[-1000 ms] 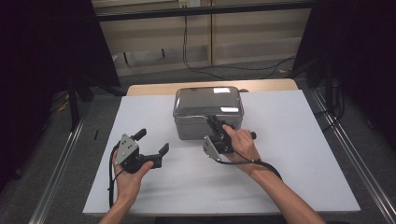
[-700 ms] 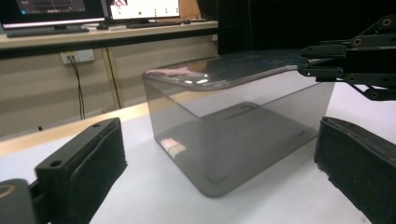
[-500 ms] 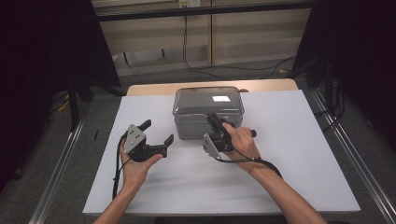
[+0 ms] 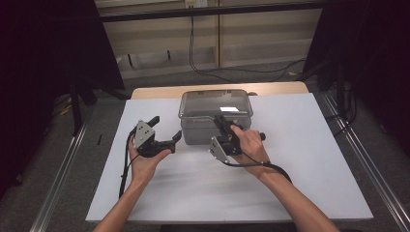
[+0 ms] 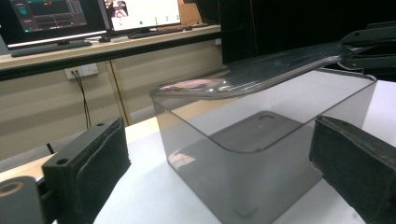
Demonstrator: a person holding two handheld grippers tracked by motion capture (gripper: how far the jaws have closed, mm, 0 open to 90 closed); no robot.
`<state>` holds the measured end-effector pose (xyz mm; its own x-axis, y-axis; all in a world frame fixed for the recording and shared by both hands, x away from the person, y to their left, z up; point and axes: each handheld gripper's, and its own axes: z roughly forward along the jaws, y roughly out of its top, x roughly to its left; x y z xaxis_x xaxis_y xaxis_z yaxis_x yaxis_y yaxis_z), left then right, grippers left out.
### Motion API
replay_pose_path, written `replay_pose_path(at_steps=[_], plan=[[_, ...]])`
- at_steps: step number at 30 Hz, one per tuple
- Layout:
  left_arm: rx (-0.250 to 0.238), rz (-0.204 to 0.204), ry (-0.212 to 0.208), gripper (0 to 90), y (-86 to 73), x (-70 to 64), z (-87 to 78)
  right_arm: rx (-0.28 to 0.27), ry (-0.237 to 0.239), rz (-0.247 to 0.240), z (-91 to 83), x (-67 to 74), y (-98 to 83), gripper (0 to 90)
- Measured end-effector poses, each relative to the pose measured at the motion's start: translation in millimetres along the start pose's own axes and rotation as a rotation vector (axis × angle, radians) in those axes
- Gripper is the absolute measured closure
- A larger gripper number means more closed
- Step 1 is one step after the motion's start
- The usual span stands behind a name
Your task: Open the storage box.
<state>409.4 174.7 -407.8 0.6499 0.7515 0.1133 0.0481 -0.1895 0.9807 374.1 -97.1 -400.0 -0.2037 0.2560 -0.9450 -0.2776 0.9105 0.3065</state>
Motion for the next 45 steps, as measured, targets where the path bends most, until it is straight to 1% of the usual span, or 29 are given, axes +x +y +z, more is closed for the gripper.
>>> replay_pose_path(at_steps=[1,2,3,4,6,7,9,10,11,14,15,16,19,21,24,26,28,29,31,34,36,38,40,41,43,44,45], plan=[[-0.002,0.010,0.005,5.0,-0.1,0.9,1.7,0.000,0.001,0.000,0.2,-0.7,0.0,79.6],[-0.002,0.002,-0.004,6.1,-0.5,1.4,4.1,-0.004,-0.001,-0.004,0.5,-1.1,0.0,79.6],[0.011,0.010,-0.007,6.7,-0.4,1.7,7.5,-0.005,0.000,-0.003,0.7,-1.5,0.0,79.7],[0.011,0.020,-0.011,6.6,0.1,2.2,10.0,-0.004,0.000,-0.002,0.9,-1.7,0.2,79.6],[0.005,0.022,-0.016,6.7,2.1,3.0,14.9,-0.003,-0.003,-0.006,1.2,-2.7,0.7,79.7],[-0.006,0.020,-0.009,6.8,3.1,3.5,17.2,-0.002,-0.004,-0.001,1.4,-3.2,0.8,79.7],[-0.004,0.019,-0.014,7.1,5.6,4.6,21.4,-0.005,-0.005,-0.003,1.8,-4.8,0.8,79.8],[-0.006,0.021,-0.014,7.2,6.9,4.6,23.6,-0.004,-0.008,0.006,2.0,-5.5,0.7,79.8],[-0.005,0.033,-0.013,7.3,8.0,4.8,25.5,-0.004,-0.008,0.006,2.2,-6.4,0.7,79.8],[-0.020,0.031,-0.027,9.8,8.6,3.2,31.6,-0.006,-0.009,0.005,2.8,-7.4,0.8,79.8],[-0.015,0.042,-0.029,10.6,8.5,3.0,33.6,-0.005,-0.009,0.009,2.8,-7.3,0.9,79.8],[-0.014,0.047,-0.041,10.9,7.9,2.4,35.8,-0.005,-0.009,0.009,2.9,-7.3,0.9,79.8],[-0.015,0.061,-0.047,14.5,6.1,2.2,39.9,-0.006,-0.008,-0.001,3.1,-7.0,1.0,79.7],[-0.019,0.070,-0.042,16.8,6.0,1.8,42.7,-0.005,-0.007,-0.003,3.2,-6.8,1.0,79.7],[-0.014,0.069,-0.034,19.5,6.6,3.8,46.2,-0.005,-0.010,-0.005,3.6,-7.2,1.2,79.7],[-0.026,0.069,-0.025,21.2,7.4,3.6,48.3,-0.007,-0.010,-0.006,3.9,-7.9,1.2,79.7],[-0.036,0.078,-0.031,23.6,8.6,4.2,50.0,-0.007,-0.009,-0.007,4.0,-8.5,1.1,79.7],[-0.048,0.076,-0.034,23.8,9.2,4.2,51.0,-0.007,-0.009,-0.007,4.1,-8.6,1.2,79.7],[-0.052,0.075,-0.038,24.4,10.0,4.1,52.7,-0.003,-0.011,-0.002,4.0,-8.5,1.4,79.7],[-0.051,0.084,-0.046,24.4,9.9,3.9,55.4,-0.003,-0.010,-0.005,4.9,-8.6,1.8,79.7],[-0.050,0.082,-0.059,24.5,9.5,2.2,57.6,-0.003,-0.008,-0.002,5.2,-8.4,1.8,79.6],[-0.045,0.087,-0.059,24.6,9.8,1.0,59.2,-0.005,-0.008,-0.006,5.5,-8.8,1.5,79.6],[-0.055,0.076,-0.041,27.9,12.5,1.0,59.7,-0.005,-0.008,-0.004,5.4,-8.9,1.5,79.6],[-0.052,0.079,-0.036,28.0,14.8,0.8,60.6,-0.005,-0.008,-0.008,5.5,-9.1,1.5,79.8],[-0.048,0.107,-0.035,28.1,16.9,0.1,63.3,-0.005,-0.014,0.002,5.8,-9.6,1.3,79.7],[-0.055,0.108,-0.036,28.3,17.3,0.2,64.6,-0.003,-0.013,0.008,5.8,-10.1,1.3,79.7],[-0.052,0.113,-0.046,28.3,17.7,0.6,65.3,-0.001,-0.012,0.007,5.6,-10.4,1.6,79.8]])
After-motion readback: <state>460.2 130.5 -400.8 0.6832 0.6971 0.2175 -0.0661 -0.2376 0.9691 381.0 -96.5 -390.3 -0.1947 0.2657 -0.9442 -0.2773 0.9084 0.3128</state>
